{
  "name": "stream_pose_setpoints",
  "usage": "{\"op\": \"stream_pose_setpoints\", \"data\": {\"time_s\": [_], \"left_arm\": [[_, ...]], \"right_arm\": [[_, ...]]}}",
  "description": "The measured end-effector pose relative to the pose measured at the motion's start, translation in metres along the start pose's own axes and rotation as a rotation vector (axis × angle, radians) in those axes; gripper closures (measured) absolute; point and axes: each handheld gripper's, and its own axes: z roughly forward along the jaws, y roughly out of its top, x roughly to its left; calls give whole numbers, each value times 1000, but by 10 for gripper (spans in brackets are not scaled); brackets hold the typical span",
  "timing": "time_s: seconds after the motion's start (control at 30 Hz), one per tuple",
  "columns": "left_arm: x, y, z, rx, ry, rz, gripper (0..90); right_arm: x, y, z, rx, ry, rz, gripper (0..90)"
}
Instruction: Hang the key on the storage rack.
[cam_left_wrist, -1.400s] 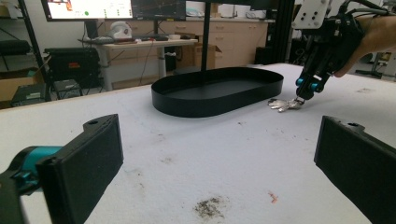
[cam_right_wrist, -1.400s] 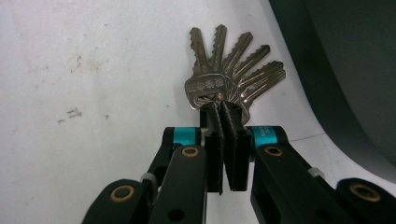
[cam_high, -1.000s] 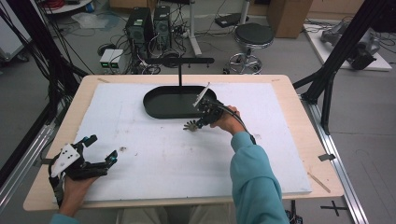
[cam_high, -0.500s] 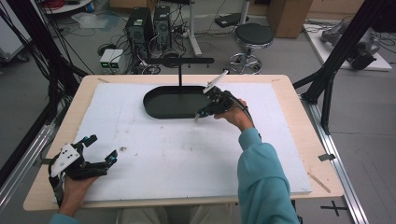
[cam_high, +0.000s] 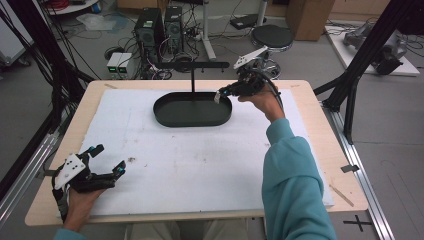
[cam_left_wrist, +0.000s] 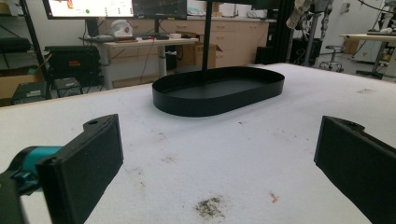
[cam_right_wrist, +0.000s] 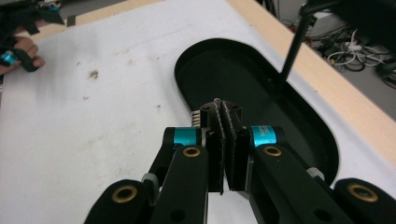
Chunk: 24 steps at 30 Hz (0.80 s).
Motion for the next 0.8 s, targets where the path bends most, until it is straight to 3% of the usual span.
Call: {"op": "stream_pose_setpoints", "data": {"time_s": [0.13, 0.2, 0.23, 0.37, 0.47, 0.8], "left_arm": [[-1, 0, 1, 2, 0, 5, 17], [-1, 0, 1, 2, 1, 5, 17], [-1, 0, 1, 3, 0, 3, 17], [0, 0, 1, 4, 0, 4, 17], [0, 0, 1, 5, 0, 1, 17], [-1, 0, 1, 5, 0, -1, 17]], "right_arm": [[-11, 7, -6, -27, -20, -3, 889], [-16, 10, -8, 0, -33, 14, 889], [-20, 12, -8, -6, -41, -2, 889], [-29, 17, -10, -2, -52, 51, 889], [-35, 25, -8, 13, -75, 28, 889], [-47, 40, -5, 12, -81, 69, 888]]}}
